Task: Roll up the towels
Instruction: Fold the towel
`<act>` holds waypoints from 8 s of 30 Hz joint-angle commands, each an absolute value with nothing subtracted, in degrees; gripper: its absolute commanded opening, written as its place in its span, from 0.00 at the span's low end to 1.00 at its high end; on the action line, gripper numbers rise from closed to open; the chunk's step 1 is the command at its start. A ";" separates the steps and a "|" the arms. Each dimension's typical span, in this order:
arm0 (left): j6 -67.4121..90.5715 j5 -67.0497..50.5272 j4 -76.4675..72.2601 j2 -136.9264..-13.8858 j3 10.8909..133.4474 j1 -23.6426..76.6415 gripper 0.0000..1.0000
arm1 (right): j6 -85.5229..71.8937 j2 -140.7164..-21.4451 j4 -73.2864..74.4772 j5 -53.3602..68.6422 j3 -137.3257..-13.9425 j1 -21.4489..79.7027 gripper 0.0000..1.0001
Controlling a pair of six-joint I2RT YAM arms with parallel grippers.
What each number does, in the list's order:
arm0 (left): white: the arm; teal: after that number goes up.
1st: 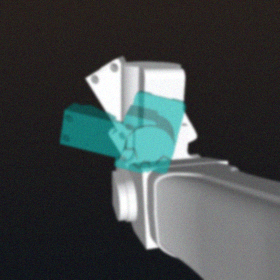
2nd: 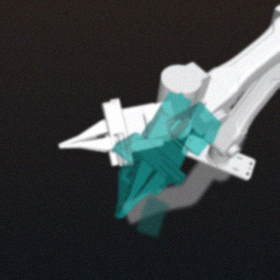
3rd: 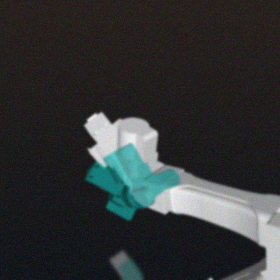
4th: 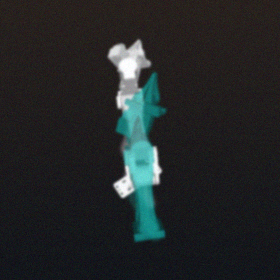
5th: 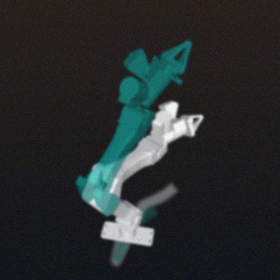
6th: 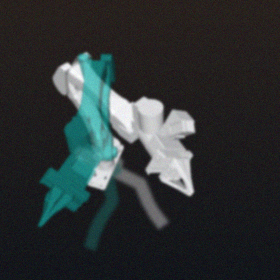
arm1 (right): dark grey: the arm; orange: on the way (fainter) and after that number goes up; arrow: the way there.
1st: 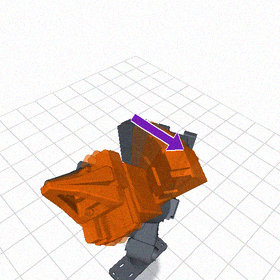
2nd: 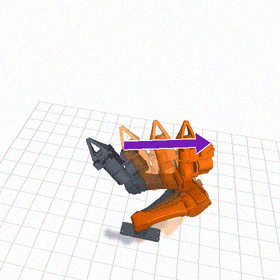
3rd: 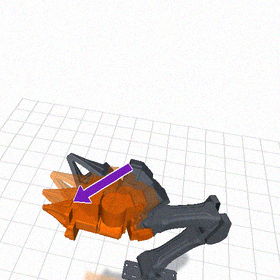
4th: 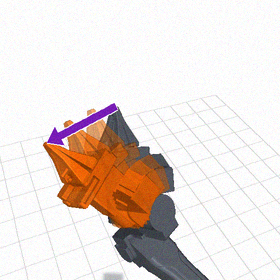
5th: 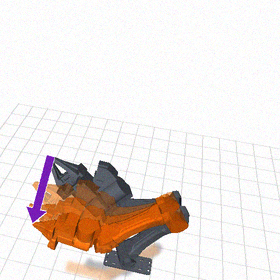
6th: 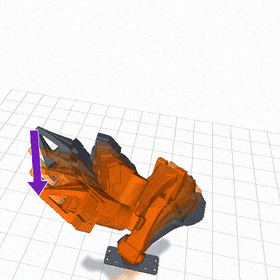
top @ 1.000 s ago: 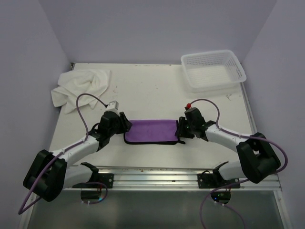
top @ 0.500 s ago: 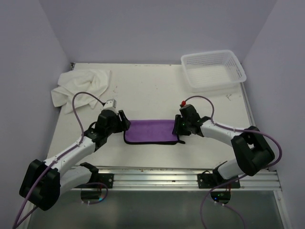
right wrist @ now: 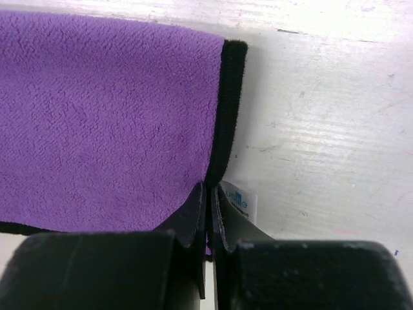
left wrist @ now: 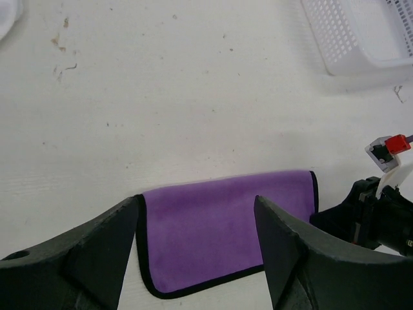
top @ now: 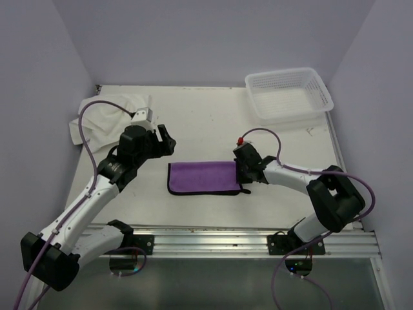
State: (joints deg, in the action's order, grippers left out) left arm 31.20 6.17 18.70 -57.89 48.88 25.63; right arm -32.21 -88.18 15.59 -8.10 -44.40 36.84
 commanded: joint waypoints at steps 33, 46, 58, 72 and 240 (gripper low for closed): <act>22.24 10.29 22.32 -52.56 45.97 24.26 0.87 | -23.55 -90.43 40.61 -10.11 -73.56 46.31 0.00; 22.94 11.16 22.24 -50.19 45.53 22.59 0.87 | -25.22 -98.61 41.40 -10.20 -83.14 52.91 0.00; 22.94 10.81 22.06 -50.10 45.35 22.59 0.88 | -25.75 -103.97 40.51 -8.79 -84.37 53.52 0.00; 22.76 10.46 22.15 -50.80 45.18 22.50 0.88 | -22.50 -98.88 48.87 -22.85 -83.15 52.39 0.01; 32.78 -2.72 -5.27 -88.68 38.50 33.22 0.00 | -21.01 -94.92 22.76 -11.34 -56.69 22.15 0.55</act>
